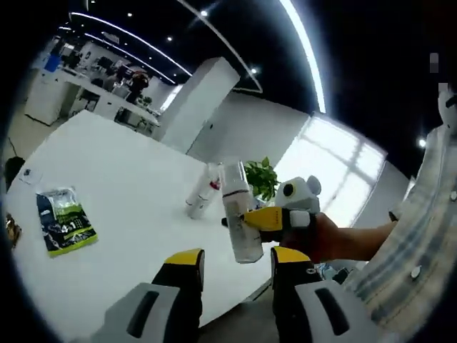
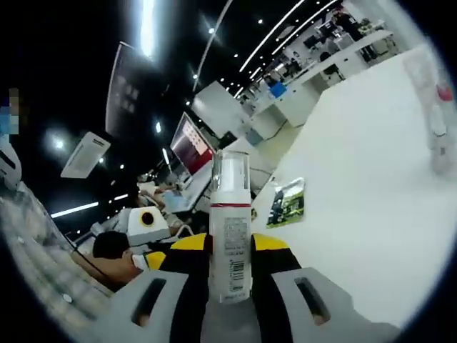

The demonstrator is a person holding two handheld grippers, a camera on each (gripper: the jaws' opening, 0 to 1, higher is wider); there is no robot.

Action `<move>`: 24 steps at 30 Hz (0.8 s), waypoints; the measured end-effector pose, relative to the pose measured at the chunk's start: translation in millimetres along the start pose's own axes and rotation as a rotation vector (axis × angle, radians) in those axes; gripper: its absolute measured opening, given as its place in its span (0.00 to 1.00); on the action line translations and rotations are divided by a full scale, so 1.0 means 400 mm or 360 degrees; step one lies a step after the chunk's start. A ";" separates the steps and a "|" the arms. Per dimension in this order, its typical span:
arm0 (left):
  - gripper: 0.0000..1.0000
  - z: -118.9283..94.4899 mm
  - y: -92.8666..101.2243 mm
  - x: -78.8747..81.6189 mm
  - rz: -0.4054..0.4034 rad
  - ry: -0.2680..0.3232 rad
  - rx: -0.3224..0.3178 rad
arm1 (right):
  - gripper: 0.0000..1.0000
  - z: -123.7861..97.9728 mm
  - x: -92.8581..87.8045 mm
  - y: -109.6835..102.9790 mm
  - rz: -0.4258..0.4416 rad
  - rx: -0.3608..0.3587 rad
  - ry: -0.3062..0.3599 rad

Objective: Arrange the skincare products in the storage area until every visible bottle or jar stands upright without overlapping.

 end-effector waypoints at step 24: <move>0.90 0.014 0.036 -0.037 0.0165 -0.0050 -0.0094 | 0.20 0.056 -0.039 -0.124 -0.0105 0.0174 -0.0034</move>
Point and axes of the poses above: the point that each gripper's makers call its tool centre point, and the gripper's own axes: z roughly forward along the fingers, y roughly to its right, x roughly out of its top, the point moved 6 cm from there along -z, roughly backward along the fingers, and after that the axes turned 9 degrees about -y, right-handed, at the moved point
